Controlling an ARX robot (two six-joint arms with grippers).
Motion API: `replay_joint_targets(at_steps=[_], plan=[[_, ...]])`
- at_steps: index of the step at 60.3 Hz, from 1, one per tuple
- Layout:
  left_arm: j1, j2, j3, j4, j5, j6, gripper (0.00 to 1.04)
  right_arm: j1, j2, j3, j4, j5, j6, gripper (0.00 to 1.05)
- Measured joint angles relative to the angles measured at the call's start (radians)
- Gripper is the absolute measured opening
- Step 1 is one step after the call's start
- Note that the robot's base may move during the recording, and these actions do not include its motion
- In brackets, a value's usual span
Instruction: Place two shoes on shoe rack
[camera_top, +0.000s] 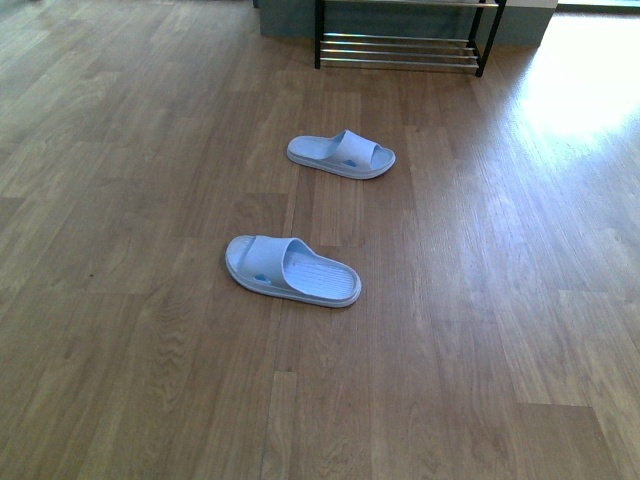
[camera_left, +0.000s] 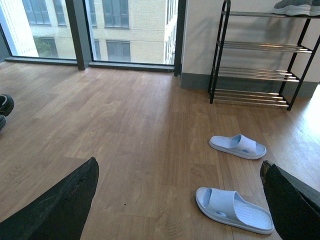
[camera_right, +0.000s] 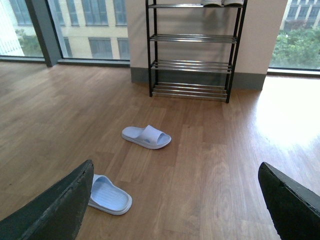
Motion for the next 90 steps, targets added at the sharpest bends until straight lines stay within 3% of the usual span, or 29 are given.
replay_joint_targets(at_steps=[90], plan=[[0.0,0.0,0.0,0.0,0.0,0.0,0.95,0.0,0.0,0.0,0.0,0.0,0.0,0.95]])
